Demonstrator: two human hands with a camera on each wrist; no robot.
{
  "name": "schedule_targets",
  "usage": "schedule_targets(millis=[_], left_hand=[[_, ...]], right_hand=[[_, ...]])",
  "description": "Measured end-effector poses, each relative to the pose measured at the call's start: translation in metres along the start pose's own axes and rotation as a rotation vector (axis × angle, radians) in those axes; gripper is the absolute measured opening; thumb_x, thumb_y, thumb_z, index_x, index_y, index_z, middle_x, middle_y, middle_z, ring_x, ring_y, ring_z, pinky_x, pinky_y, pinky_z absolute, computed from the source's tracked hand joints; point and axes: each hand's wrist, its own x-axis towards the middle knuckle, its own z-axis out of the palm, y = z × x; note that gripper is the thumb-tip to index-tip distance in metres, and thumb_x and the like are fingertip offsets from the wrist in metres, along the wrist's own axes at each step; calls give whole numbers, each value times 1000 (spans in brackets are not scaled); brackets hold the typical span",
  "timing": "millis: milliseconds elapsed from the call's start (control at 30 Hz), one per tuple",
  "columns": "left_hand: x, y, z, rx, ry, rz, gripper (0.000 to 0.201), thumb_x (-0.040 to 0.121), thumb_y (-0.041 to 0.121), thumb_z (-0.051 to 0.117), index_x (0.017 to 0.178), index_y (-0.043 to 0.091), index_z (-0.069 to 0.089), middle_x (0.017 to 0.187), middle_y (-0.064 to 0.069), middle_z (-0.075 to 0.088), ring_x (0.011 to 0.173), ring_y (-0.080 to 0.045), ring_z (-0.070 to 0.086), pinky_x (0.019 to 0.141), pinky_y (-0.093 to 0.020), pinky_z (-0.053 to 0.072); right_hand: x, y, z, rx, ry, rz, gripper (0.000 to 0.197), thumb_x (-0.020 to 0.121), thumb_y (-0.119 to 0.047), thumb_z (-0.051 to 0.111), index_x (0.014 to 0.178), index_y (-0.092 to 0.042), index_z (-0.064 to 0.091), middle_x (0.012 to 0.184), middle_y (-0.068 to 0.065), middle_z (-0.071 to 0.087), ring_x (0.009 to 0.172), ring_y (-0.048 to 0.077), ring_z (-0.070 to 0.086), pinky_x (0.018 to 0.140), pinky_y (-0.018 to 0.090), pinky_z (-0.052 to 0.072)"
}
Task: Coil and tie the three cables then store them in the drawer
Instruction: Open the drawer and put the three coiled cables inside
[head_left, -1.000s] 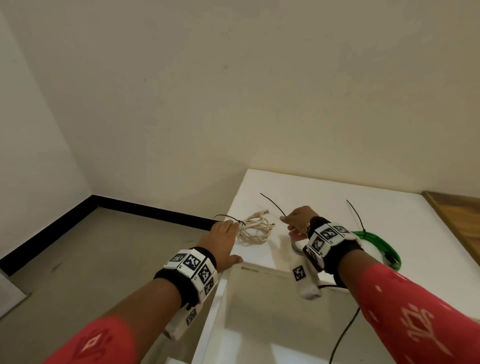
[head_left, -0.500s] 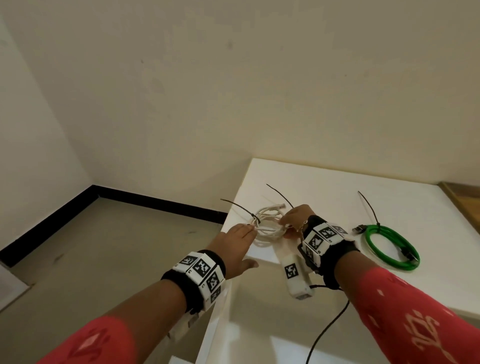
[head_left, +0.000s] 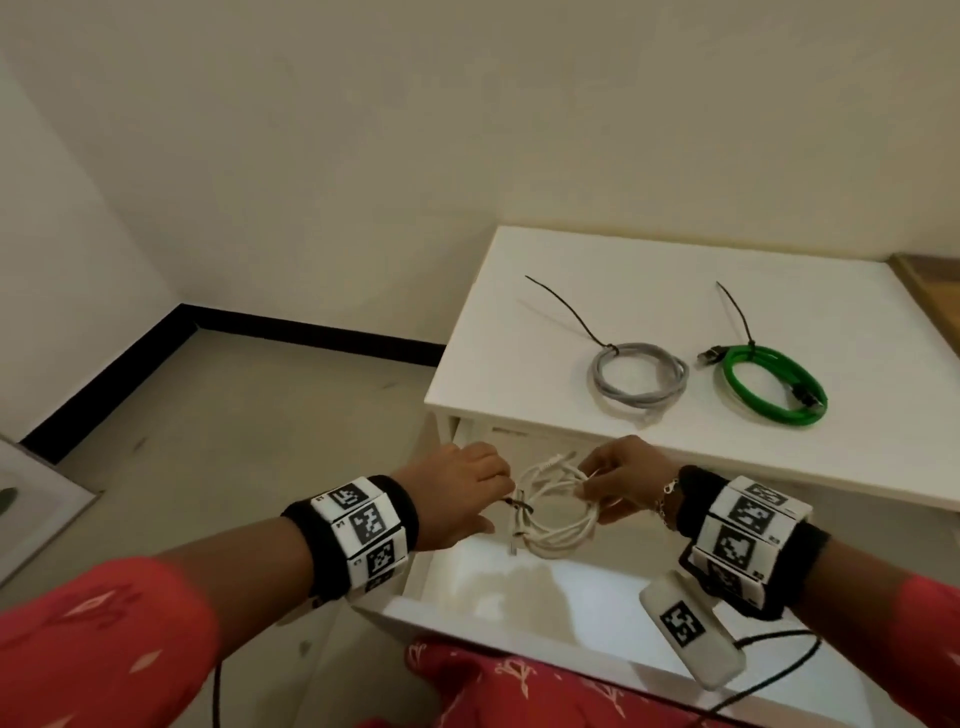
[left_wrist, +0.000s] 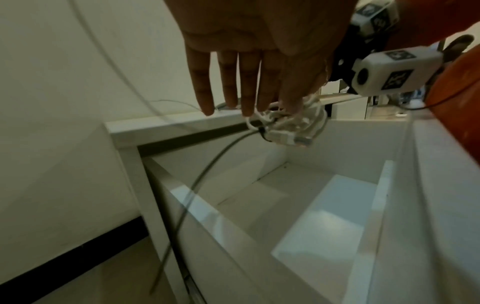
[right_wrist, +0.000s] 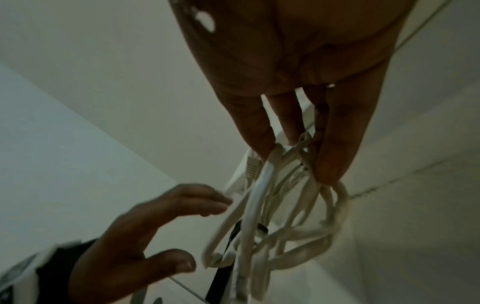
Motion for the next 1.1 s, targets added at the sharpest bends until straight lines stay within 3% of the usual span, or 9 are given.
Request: schedule_targets(millis=[133, 233, 400, 533, 633, 767, 900, 1033, 1100], left_hand=[[15, -3, 9, -92, -215, -146, 53, 85, 35, 58, 127, 5, 46, 132, -14, 50, 127, -27, 41, 96, -44, 45], [23, -8, 22, -108, -244, -210, 60, 89, 43, 49, 134, 7, 36, 140, -11, 39, 133, -24, 30, 104, -42, 37], [44, -10, 33, -153, -329, -275, 67, 89, 43, 49, 141, 8, 24, 149, -10, 25, 141, -24, 16, 111, -42, 30], [64, -9, 35, -231, -331, -299, 66, 88, 43, 50, 140, 8, 26, 147, -11, 28, 137, -25, 23, 110, -42, 32], [74, -7, 35, -258, -333, -307, 66, 89, 41, 50, 141, 10, 23, 147, -9, 28, 136, -24, 26, 110, -41, 33], [77, -3, 30, -290, -287, -318, 57, 90, 36, 49, 138, 13, 28, 142, -7, 36, 131, -23, 34, 105, -39, 38], [83, 4, 9, -307, -115, -318, 37, 93, 34, 44, 124, 14, 46, 126, -3, 53, 114, -21, 50, 92, -34, 44], [97, 12, -16, -461, 111, -423, 25, 93, 31, 46, 102, 11, 57, 102, -5, 62, 92, -21, 57, 76, -28, 41], [109, 10, -27, -596, 197, -540, 22, 91, 28, 51, 96, 9, 59, 98, -7, 64, 91, -23, 58, 77, -30, 42]], right_hand=[[39, 30, 13, -36, -33, 136, 19, 77, 3, 67, 95, 2, 61, 67, 13, 60, 58, 20, 60, 51, 26, 56], [73, 48, 23, -42, -52, 228, 22, 80, 1, 65, 100, 0, 57, 68, 12, 57, 60, 20, 59, 50, 28, 56], [117, 80, 50, -142, -71, 315, 12, 81, -5, 66, 88, -2, 56, 74, 12, 58, 87, 30, 61, 88, 42, 54], [136, 104, 66, -240, -103, 312, 13, 82, -8, 65, 93, -4, 59, 66, 5, 53, 91, 28, 64, 89, 38, 53], [147, 118, 71, -324, -139, 302, 32, 81, -9, 66, 110, 2, 62, 88, 11, 68, 96, 27, 66, 91, 36, 52], [141, 108, 63, -516, -124, 272, 25, 85, -28, 61, 97, -6, 64, 104, 16, 65, 94, 27, 63, 76, 27, 51], [103, 81, 31, -713, -87, 88, 45, 89, -34, 53, 125, -7, 47, 135, 12, 47, 123, 28, 45, 97, 29, 38], [43, 49, -5, -881, -125, -97, 34, 88, -27, 56, 116, -8, 56, 123, 11, 58, 113, 27, 52, 88, 28, 40], [8, 33, -30, -833, -122, -162, 28, 86, -23, 59, 108, -7, 61, 110, 11, 64, 93, 22, 58, 76, 24, 41]])
